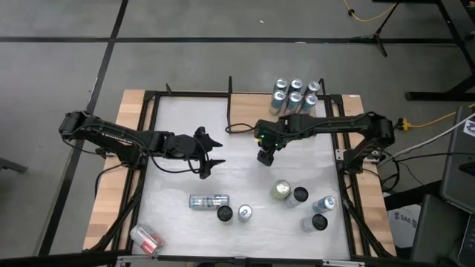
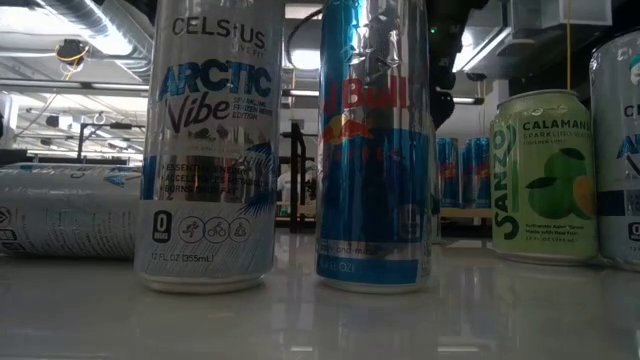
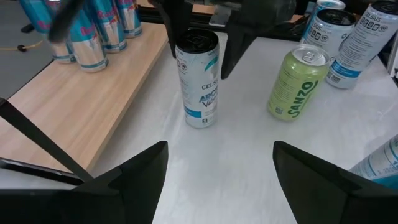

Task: Place canned beverage on shelf
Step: Put the white-blue soda can on the shelf

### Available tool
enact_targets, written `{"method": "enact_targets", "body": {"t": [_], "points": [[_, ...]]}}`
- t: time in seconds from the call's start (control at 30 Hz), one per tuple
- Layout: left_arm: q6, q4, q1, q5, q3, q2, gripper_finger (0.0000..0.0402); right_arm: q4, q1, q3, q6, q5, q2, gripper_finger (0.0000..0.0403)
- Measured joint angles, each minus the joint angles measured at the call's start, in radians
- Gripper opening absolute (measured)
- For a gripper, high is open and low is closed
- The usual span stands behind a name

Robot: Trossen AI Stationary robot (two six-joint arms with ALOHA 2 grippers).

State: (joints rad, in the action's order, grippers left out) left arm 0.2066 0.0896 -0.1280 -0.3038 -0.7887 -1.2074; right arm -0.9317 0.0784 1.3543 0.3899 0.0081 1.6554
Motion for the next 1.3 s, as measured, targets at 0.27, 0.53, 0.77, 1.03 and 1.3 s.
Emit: {"method": "enact_targets", "body": {"t": [0.27,0.53,0.77,1.03,1.3], "points": [[0.000,0.000,0.000,-0.006,0.000,0.000,0.0283,0.016,0.000,-0.022,-0.002,0.001,0.000,0.0388],[0.000,0.000,0.000,-0.024,0.000,0.000,0.0283,0.016,0.000,-0.022,-0.005,0.009,0.000,0.0386],[0.001,0.000,0.000,-0.024,0.000,0.000,0.0283,0.015,0.000,-0.022,-0.005,0.008,0.000,0.0327],[0.001,0.000,0.000,-0.025,0.000,0.000,0.0283,0.019,0.000,-0.022,-0.006,0.015,-0.001,0.0234],[0.001,0.000,0.000,-0.025,0.000,0.000,0.0283,0.030,0.002,0.039,-0.070,-0.011,0.000,0.0237]]}}
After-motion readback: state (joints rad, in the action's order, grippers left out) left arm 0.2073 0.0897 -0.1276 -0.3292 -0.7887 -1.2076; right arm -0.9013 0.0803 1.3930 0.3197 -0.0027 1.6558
